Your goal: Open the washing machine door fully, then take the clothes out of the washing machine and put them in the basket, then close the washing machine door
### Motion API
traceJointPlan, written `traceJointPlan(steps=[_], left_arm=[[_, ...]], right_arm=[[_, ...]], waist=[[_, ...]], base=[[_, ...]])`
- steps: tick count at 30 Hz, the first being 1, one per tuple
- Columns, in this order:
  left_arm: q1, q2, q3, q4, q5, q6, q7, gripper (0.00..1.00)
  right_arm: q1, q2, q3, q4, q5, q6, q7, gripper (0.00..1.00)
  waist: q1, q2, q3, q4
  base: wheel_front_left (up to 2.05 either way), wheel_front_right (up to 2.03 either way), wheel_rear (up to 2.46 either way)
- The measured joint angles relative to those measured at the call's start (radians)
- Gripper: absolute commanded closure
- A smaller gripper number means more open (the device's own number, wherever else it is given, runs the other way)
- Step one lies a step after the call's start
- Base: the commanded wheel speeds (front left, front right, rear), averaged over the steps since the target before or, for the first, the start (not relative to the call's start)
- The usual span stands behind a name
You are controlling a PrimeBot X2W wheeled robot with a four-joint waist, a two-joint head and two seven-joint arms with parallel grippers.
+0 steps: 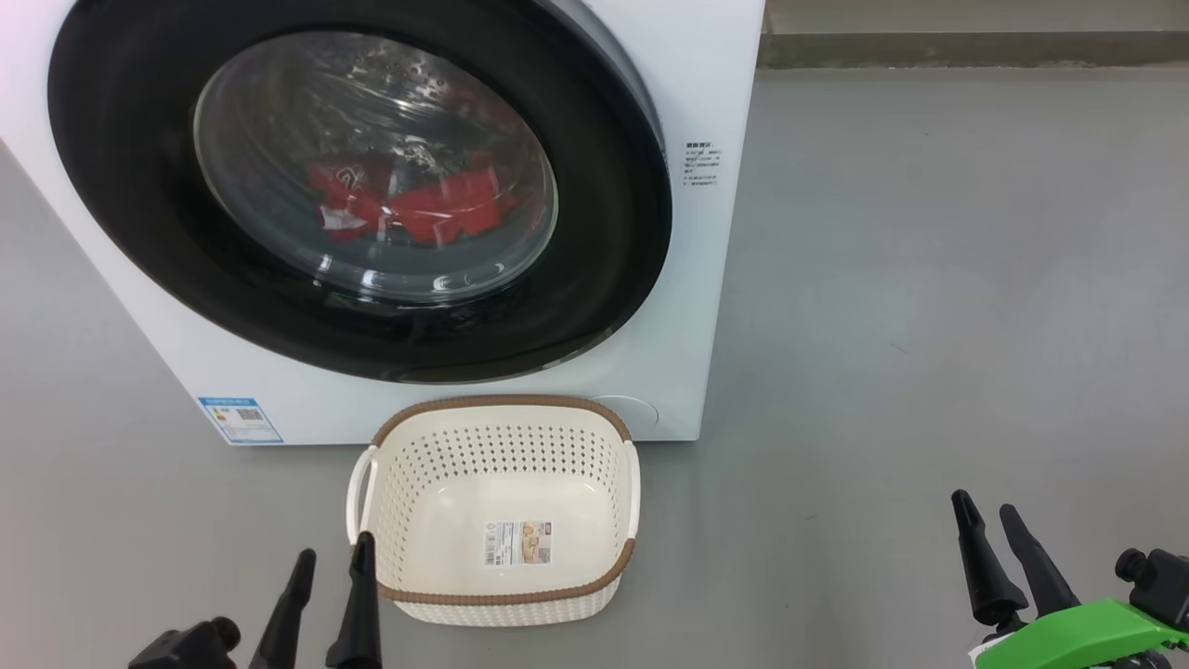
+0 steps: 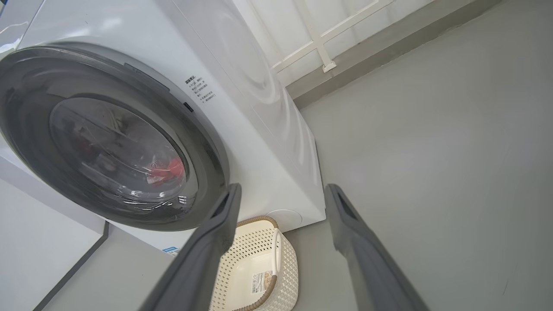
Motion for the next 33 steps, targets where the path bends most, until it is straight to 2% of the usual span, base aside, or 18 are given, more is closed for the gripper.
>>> traceJointPlan(steps=[20,33], left_arm=[[0.019,0.004,-0.018,-0.022,0.227,0.022,-0.058,0.00],[0.020,0.005,-0.021,-0.023,0.371,0.020,-0.096,0.00]], right_arm=[[0.022,-0.012,0.000,-0.013,-0.178,0.000,-0.054,0.00],[0.048,-0.012,-0.034,-0.029,-0.292,0.000,-0.093,0.00]], waist=[[0.0000,-0.0001,0.001,0.003],[0.0000,0.0000,0.003,0.000]], base=[[0.00,0.00,0.00],[0.00,0.00,0.00]])
